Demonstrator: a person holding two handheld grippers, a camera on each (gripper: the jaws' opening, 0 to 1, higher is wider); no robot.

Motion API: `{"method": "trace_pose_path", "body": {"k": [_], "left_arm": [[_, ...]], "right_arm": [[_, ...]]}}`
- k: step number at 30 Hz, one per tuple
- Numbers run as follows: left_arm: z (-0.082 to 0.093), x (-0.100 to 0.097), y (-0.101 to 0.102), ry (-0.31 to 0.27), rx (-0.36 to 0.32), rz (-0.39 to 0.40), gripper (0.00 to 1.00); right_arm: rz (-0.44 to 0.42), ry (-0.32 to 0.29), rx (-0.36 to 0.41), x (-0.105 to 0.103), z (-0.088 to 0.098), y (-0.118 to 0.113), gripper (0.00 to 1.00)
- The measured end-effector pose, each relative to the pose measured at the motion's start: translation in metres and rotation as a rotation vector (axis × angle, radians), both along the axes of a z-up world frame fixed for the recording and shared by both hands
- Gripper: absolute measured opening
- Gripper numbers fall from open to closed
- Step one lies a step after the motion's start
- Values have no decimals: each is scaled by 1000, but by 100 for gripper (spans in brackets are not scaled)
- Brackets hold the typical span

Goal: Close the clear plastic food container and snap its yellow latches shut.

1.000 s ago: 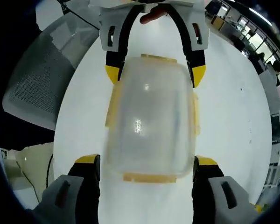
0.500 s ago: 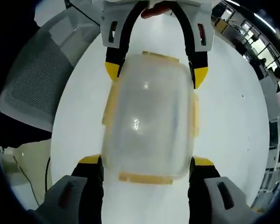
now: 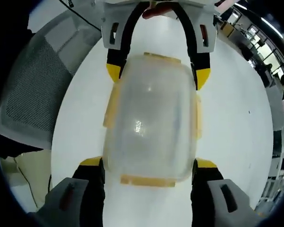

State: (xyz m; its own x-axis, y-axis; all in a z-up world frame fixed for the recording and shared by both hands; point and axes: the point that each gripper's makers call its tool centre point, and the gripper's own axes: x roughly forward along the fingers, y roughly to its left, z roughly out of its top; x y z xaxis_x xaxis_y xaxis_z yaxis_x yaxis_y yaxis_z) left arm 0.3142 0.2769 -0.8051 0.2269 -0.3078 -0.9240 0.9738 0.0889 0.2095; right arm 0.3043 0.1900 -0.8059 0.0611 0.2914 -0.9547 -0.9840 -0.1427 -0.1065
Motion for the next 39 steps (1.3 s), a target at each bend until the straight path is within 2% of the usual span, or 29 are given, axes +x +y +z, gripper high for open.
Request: {"method": "trace_pose_path", "body": {"k": [7, 18, 30, 39], "left_arm": [[-1, 8, 22, -3, 2, -1, 73], [0, 24, 45, -2, -3, -18, 74], [0, 43, 56, 7, -34, -28, 74], [0, 54, 61, 3, -23, -40, 74]], "right_arm": [[-2, -9, -12, 8, -1, 22, 73], [-22, -19, -24, 22, -2, 45, 73], [-33, -28, -57, 42, -3, 56, 73], [-48, -33, -62, 52, -3, 61, 73]]}}
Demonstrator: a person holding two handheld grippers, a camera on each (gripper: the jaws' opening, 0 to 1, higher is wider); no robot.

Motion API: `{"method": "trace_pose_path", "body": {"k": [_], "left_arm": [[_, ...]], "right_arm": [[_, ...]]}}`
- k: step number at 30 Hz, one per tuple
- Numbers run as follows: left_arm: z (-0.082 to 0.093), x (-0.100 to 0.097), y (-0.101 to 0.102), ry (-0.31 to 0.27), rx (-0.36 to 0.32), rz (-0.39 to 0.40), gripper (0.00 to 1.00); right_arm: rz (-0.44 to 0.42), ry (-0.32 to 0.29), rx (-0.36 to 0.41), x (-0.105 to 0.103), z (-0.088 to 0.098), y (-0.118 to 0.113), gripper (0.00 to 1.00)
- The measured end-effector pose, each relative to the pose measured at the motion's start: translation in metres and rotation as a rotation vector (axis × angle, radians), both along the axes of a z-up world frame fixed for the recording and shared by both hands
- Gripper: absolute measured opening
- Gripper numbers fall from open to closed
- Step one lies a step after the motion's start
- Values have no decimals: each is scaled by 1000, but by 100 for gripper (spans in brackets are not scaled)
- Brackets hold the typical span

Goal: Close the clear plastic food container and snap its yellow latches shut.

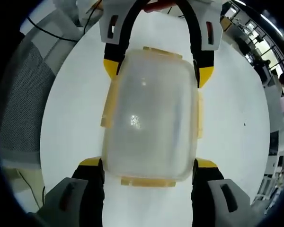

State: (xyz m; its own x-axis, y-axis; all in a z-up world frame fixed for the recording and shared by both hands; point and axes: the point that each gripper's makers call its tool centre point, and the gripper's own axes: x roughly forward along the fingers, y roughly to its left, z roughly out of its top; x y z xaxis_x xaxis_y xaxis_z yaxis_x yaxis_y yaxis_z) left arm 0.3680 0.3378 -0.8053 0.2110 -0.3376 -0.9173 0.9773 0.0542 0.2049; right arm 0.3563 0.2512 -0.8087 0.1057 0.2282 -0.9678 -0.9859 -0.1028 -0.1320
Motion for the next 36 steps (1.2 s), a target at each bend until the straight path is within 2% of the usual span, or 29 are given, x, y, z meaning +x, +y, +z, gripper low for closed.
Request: {"method": "trace_pose_path", "body": {"k": [9, 21, 36], "left_arm": [[0, 20, 1, -3, 12, -28, 74], [0, 43, 1, -4, -9, -24, 74], [-1, 57, 2, -5, 20, -45, 74]], "right_arm": [[-34, -4, -20, 16, 0, 1, 73], [-36, -5, -41, 41, -1, 0, 73], [-54, -5, -50, 52, -1, 0, 74]]}}
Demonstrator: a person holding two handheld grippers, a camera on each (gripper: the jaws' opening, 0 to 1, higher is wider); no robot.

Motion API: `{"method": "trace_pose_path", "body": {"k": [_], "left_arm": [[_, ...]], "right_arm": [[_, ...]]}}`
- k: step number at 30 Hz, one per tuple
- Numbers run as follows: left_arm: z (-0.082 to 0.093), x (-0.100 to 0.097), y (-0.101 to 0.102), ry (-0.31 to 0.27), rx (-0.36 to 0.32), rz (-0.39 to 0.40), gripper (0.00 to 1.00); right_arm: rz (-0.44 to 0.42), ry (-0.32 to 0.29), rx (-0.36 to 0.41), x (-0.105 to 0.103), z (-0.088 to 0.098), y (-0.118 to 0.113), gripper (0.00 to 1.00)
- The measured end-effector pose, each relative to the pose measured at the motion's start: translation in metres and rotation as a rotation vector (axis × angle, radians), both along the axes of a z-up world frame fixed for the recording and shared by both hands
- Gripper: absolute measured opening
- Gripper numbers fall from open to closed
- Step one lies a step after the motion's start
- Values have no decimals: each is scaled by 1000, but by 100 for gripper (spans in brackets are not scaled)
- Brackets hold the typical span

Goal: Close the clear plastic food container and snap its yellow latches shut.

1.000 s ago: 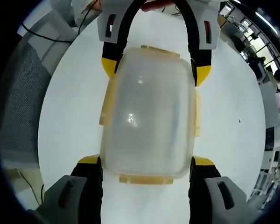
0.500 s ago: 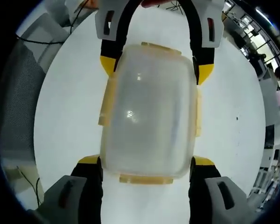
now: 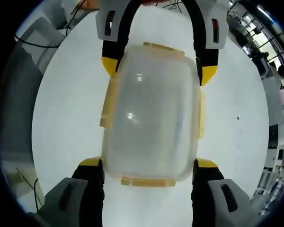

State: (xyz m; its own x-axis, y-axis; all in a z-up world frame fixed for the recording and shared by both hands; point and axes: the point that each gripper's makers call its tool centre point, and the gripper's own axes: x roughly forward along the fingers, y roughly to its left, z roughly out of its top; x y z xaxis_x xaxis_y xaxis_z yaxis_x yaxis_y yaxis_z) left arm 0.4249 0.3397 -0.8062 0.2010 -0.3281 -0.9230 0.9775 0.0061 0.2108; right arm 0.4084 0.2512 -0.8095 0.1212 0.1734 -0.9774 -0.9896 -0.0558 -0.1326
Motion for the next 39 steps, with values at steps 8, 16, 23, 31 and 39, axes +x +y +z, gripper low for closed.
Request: {"method": "trace_pose_path", "body": {"k": [8, 16, 23, 31, 39], "left_arm": [[0, 0, 0, -4, -4, 2, 74], [0, 0, 0, 0, -9, 0, 75], [1, 0, 1, 5, -15, -8, 75], [-2, -2, 3, -54, 20, -84, 77], [13, 5, -4, -117, -164, 24, 83]], "right_arm": [[1, -3, -8, 0, 0, 0, 74], [0, -2, 22, 0, 0, 1, 74], [-9, -14, 35, 1, 0, 2, 75], [-32, -28, 150, 0, 2, 1, 76], [-98, -111, 301, 7, 9, -3, 79]]}}
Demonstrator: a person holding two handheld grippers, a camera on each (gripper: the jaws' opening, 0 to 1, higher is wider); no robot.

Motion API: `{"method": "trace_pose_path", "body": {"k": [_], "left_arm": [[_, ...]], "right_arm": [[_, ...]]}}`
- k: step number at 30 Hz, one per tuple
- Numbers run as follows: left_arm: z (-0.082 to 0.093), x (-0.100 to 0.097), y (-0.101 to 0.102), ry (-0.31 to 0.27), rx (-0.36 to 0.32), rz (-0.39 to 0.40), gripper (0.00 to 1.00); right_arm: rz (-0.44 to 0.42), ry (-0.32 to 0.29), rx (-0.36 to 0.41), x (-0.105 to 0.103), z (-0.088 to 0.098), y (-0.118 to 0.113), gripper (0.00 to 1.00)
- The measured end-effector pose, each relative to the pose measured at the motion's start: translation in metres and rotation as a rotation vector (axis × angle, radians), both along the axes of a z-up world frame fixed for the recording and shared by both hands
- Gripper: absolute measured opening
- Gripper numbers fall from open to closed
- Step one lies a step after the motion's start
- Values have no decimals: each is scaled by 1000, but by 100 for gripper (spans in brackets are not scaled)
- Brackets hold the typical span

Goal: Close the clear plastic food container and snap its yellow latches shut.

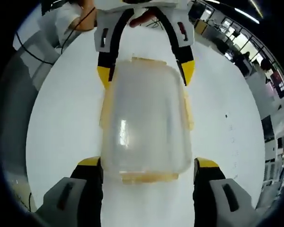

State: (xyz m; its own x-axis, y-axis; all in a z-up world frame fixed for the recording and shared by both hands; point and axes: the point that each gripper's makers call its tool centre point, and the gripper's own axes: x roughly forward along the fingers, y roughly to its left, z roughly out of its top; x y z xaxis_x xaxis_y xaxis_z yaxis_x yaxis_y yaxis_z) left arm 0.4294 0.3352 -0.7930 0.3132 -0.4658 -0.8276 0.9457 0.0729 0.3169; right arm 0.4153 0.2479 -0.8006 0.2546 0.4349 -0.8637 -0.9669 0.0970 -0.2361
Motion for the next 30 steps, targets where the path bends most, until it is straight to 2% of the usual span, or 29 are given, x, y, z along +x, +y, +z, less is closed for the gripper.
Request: {"method": "trace_pose_path", "body": {"k": [1, 3, 6, 8, 9, 10, 12, 15, 16, 19, 20, 22, 25, 30], "left_arm": [[1, -2, -1, -1, -31, -2, 83], [5, 3, 2, -48, -53, 12, 82], [10, -1, 1, -26, -142, 63, 81], [13, 0, 3, -41, -190, 93, 81], [15, 0, 4, -50, -222, 108, 80], [16, 0, 5, -59, -246, 117, 81], [17, 0, 6, -66, -297, 150, 81], [21, -3, 8, -65, -397, 212, 83], [23, -2, 10, -75, -435, 243, 85], [21, -1, 21, -73, -492, 356, 96], [21, -3, 22, -59, -534, 384, 99], [15, -10, 25, -2, -569, 422, 99], [7, -21, 28, 46, -600, 451, 99], [3, -29, 32, 51, -626, 478, 99]], "right_arm": [[-27, -8, 32, 1, 2, -1, 80], [-73, -19, 112, 1, 6, 1, 81], [-164, -3, 210, 2, 11, 2, 83], [-217, 9, 269, 2, 14, 2, 85], [-252, -27, 284, 7, 17, 0, 87], [-253, -49, 299, 9, 20, 0, 88], [-278, -41, 355, 6, 24, 4, 88], [-285, -54, 378, 3, 25, 5, 92], [-307, -36, 402, -1, 23, 7, 94], [-340, -12, 454, -5, 22, 11, 97], [-359, -1, 474, -8, 20, 12, 99], [-372, -3, 465, -12, 16, 11, 99], [-413, 21, 518, -20, 13, 15, 100], [-483, 38, 536, -32, 2, 10, 100]]}}
